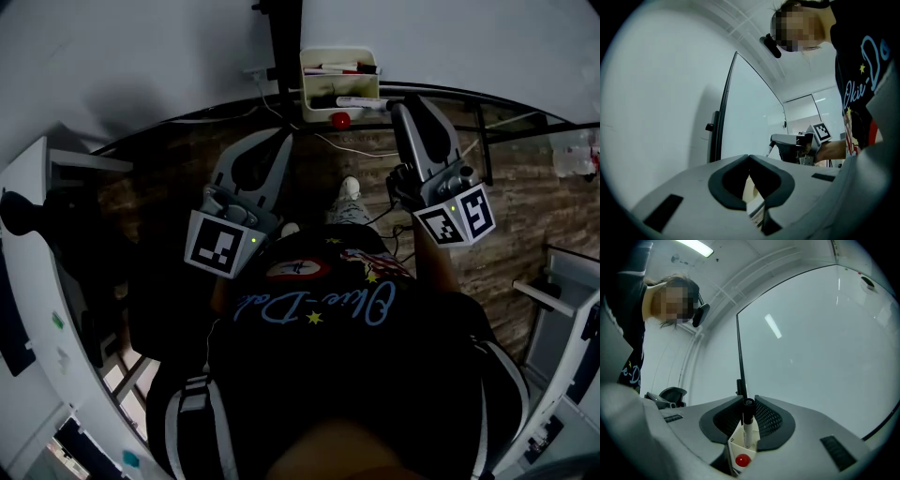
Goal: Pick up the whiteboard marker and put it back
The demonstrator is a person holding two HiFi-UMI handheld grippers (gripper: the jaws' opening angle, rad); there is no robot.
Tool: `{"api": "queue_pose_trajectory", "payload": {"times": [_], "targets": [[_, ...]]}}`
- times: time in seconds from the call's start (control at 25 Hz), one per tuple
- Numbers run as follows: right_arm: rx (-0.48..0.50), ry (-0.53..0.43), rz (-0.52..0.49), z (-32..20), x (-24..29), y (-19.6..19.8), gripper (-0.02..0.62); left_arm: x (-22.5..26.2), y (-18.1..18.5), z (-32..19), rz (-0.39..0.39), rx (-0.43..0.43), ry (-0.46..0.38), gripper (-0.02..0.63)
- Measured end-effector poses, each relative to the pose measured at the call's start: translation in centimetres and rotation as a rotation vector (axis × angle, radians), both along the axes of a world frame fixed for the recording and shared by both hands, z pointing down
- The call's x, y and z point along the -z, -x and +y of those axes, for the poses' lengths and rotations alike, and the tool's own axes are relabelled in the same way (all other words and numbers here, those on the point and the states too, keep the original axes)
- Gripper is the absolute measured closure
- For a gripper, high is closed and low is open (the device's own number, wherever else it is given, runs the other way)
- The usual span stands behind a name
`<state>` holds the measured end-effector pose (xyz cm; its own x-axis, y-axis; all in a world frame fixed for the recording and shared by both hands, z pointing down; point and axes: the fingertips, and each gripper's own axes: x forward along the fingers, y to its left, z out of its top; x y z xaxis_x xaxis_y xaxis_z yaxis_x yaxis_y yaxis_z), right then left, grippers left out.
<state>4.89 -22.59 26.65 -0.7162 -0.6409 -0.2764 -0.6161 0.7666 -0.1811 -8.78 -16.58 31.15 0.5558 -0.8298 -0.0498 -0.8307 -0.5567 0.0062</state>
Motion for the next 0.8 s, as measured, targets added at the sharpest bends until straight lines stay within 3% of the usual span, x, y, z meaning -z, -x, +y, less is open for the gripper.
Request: {"api": "queue_pose_trajectory", "payload": {"times": [0.8], "targets": [[-0.041, -0.046, 0.008, 2.2, 2.1, -0.8, 0.514, 0.2, -0.6, 0.5, -0.001, -0.06, -0.005, 0.609]]}}
